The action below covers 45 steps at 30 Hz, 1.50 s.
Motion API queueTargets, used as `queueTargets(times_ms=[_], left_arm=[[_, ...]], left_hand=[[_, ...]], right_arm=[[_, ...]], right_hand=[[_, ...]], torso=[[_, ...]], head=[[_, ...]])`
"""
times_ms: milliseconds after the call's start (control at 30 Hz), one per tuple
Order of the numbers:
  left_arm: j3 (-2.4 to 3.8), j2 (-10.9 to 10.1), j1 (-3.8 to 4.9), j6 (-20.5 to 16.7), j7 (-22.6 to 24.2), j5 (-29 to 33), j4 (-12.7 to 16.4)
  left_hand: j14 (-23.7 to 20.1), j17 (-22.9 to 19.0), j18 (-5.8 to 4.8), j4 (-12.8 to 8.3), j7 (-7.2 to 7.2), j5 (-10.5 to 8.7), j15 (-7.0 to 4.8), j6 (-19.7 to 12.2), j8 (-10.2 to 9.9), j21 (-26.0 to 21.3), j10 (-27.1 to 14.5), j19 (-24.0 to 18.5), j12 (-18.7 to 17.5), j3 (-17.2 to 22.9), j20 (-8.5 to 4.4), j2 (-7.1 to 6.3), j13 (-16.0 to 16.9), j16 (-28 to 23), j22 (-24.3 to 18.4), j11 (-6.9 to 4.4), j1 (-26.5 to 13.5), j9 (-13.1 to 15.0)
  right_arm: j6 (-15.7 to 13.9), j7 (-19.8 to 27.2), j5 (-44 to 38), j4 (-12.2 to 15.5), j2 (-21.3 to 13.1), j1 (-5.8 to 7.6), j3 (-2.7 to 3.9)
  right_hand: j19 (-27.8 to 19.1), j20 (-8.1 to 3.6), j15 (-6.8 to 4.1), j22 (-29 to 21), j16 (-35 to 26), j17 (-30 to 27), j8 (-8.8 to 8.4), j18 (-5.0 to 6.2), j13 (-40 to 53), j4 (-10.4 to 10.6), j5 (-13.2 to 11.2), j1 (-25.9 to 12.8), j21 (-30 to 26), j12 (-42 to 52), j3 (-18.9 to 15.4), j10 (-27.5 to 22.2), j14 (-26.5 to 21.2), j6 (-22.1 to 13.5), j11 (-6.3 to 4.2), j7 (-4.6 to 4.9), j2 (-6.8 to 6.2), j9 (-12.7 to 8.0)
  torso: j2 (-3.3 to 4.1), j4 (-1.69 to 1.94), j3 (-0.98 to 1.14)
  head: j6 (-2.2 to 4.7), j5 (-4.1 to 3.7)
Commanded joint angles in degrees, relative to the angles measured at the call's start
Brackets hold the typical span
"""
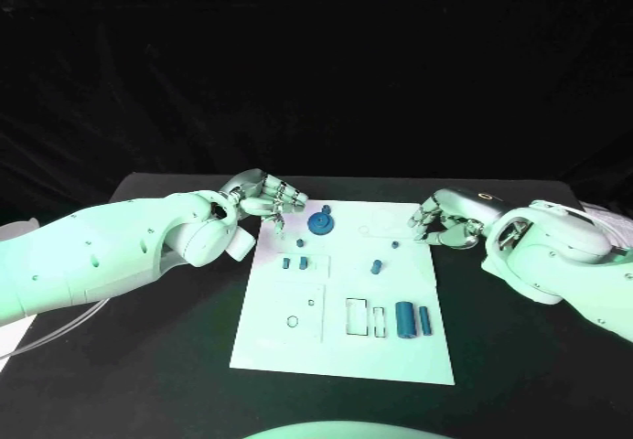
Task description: Assemble the parts on the task board
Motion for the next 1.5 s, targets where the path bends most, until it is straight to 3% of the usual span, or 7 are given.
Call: queueTargets(times_ms=[33, 367, 633, 833, 1200, 1300, 1500], left_arm=[[0.01, -0.47, 0.04, 0.51, 12.15, 27.96, 0.83], [-0.22, -1.48, 0.03, 0.24, 15.15, 34.32, 2.64], [-0.51, -1.71, 0.03, 0.27, 15.45, 35.25, 3.37], [-0.66, -1.93, 0.03, 0.26, 15.52, 35.38, 3.57], [-0.7, -1.95, 0.03, 0.43, 15.32, 35.41, 3.79], [-0.7, -1.96, 0.04, 0.44, 15.27, 35.41, 3.87], [-0.7, -1.98, 0.04, 0.34, 15.24, 35.41, 4.03]], left_hand=[[-1.85, -3.26, 1.12, 0.28, -0.33, 0.28, -0.01, 0.03, -0.13, -2.73, -0.21, -1.69, 0.66, -0.55, 0.11, 0.31, 0.12, -1.79, -2.02, -0.12, -0.83, -0.06], [-3.75, -6.4, 1.22, -0.23, -0.52, 0.28, -0.21, 0.57, 0.29, -3.39, 0.56, -2.69, 2.18, -1.35, 0.03, 0.94, 0.35, -3.33, -2.32, -0.41, -0.75, 0.07], [-3.97, -6.72, 1.22, -0.39, -0.52, 0.35, -0.26, 0.64, 0.39, -3.51, 0.6, -2.84, 2.59, -1.44, -0.01, 1.31, 0.36, -3.39, -2.38, -0.47, -0.66, 0.06], [-4.0, -6.76, 1.23, -0.44, -0.52, 0.36, -0.26, 0.65, 0.4, -3.51, 0.61, -2.86, 2.64, -1.44, -0.02, 1.34, 0.36, -3.39, -2.38, -0.48, -0.61, 0.06], [-4.03, -6.81, 1.21, -0.42, -0.43, 0.32, -0.24, 0.6, 0.4, -3.54, 0.52, -2.89, 2.76, -1.6, -0.02, 1.31, 0.35, -3.36, -2.4, -0.42, -0.79, 0.04], [-4.03, -6.81, 1.21, -0.42, -0.43, 0.32, -0.24, 0.6, 0.4, -3.54, 0.52, -2.89, 2.76, -1.6, -0.02, 1.31, 0.35, -3.36, -2.4, -0.42, -0.79, 0.04], [-4.06, -6.9, 1.2, -0.44, -0.42, 0.32, -0.23, 0.56, 0.39, -3.55, 0.46, -2.9, 2.79, -1.63, -0.02, 1.31, 0.33, -3.38, -2.41, -0.4, -0.8, 0.03]], right_arm=[[3.57, -3.52, -11.0, -0.25, 0.98, -0.7, -0.11], [3.28, -3.95, -13.5, -1.59, 4.36, -2.09, -0.23], [2.63, -3.85, -13.59, -3.61, 6.48, -2.73, -0.41], [2.77, -3.86, -13.55, -4.64, 7.31, -2.88, -0.47], [4.78, -3.16, -12.87, -5.78, 8.28, -2.97, -0.66], [5.94, -3.03, -12.7, -5.98, 8.5, -3.02, -0.72], [8.38, -3.31, -12.65, -6.42, 8.91, -3.07, -0.83]], right_hand=[[0.08, 0.09, -0.21, -0.41, -0.36, 2.63, -0.33, 0.81, -1.29, 0.17, -0.65, -0.24, -0.48, -0.71, 1.06, -0.04, 3.6, -0.46, 0.12, -0.16, -0.91, -0.15], [-0.26, -0.08, -0.41, -2.34, -1.03, 1.71, -0.34, 1.14, -5.26, 0.72, -1.13, -1.26, -1.74, -2.13, 4.84, 0.11, 3.51, -1.08, 0.49, 0.15, -2.57, -0.39], [-0.49, -0.1, -0.39, -3.43, -1.12, 1.56, -0.33, 1.33, -6.41, 0.87, -1.31, -1.74, -2.43, -2.33, 6.05, -0.09, 3.5, -1.39, 0.68, 0.4, -2.92, -0.43], [-0.45, 0.01, -0.19, -3.52, -1.18, 1.46, -0.29, 1.31, -6.86, 0.9, -1.35, -1.96, -2.52, -2.29, 6.63, 0.02, 3.49, -1.42, 0.75, 0.51, -3.01, -0.43], [-0.33, 0.11, -0.21, -3.66, -1.2, 1.37, 0.03, 1.34, -8.01, 0.62, -1.57, -2.08, -2.69, -1.94, 9.01, 0.99, 3.49, -0.46, 0.56, 0.26, -2.44, -0.21], [-0.21, -0.04, -0.43, -3.58, -1.08, 1.46, 0.25, 1.33, -8.55, 0.15, -3.43, -2.0, -2.67, -1.7, 10.89, 2.02, 3.53, 0.64, 0.28, 0.01, -1.82, -0.01], [-0.07, -0.48, -0.94, -3.49, -0.98, 1.53, 0.45, 1.33, -9.15, -0.58, -4.18, -2.26, -2.65, -1.68, 12.97, 3.02, 3.57, 1.89, -0.05, -0.26, -1.28, 0.22]], torso=[[0.08, 0.06, -0.02], [0.09, -0.05, -0.02], [0.08, 0.05, 0.1], [0.06, -0.07, -0.02], [0.07, -0.05, 0.03], [0.07, -0.07, 0.04], [0.07, -0.06, 0.02]], head=[[0.27, -0.65], [0.38, -1.15], [0.32, -1.03], [0.23, -0.88], [-0.08, -0.73], [-0.2, -0.71], [-0.34, -0.68]])
